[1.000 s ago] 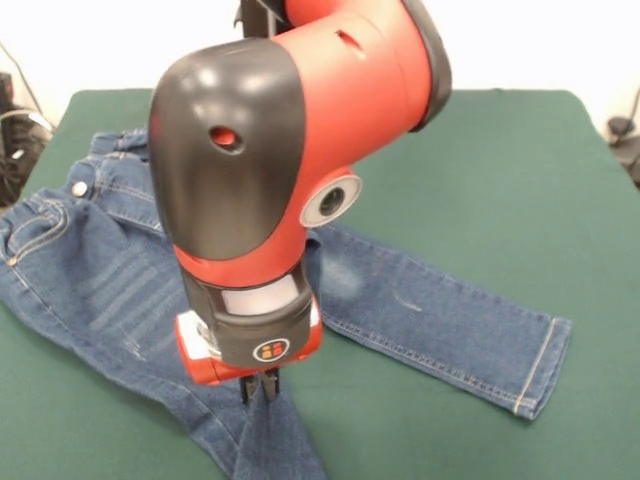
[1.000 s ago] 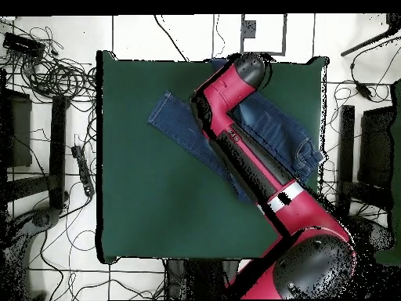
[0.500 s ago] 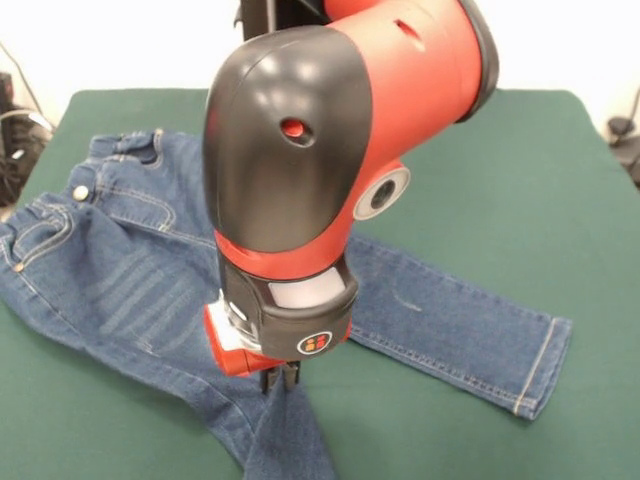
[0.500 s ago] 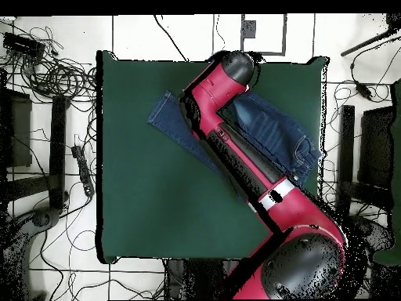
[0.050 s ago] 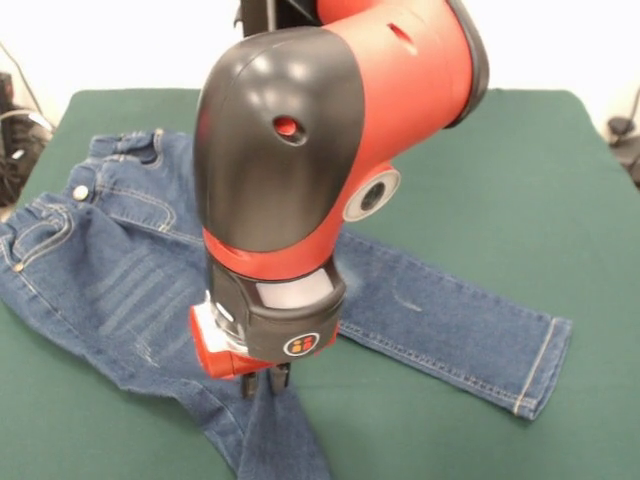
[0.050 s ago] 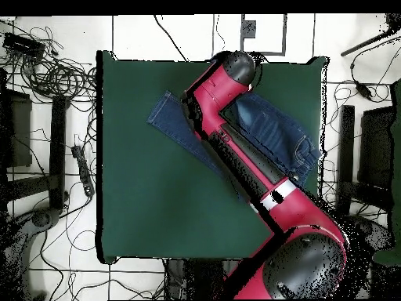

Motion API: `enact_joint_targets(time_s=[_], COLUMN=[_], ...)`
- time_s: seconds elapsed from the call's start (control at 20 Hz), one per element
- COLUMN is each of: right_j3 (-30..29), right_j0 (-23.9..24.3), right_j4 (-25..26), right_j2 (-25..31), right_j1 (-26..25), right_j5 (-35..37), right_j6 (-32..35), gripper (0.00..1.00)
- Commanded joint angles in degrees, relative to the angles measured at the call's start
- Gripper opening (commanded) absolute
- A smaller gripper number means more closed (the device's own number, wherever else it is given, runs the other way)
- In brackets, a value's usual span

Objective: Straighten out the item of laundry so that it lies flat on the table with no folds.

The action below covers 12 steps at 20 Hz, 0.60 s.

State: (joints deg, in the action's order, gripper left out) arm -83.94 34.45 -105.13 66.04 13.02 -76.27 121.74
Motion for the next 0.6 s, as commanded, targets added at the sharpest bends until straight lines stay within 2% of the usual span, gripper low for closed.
enact_joint_targets(time_s=[0.05, 0.35, 0.6], right_j3=[-1.28, -1.24, -0.95], right_j0=[0.13, 0.1, 0.5], right_j4=[-2.84, -2.64, -2.32], right_j2=[-2.31, -2.68, -1.98], right_j1=[-4.0, -3.94, -5.12], right_j5=[3.34, 2.32, 4.31], right_j6=[-11.38, -11.47, -11.85], gripper=[1.0, 1.0, 1.0])
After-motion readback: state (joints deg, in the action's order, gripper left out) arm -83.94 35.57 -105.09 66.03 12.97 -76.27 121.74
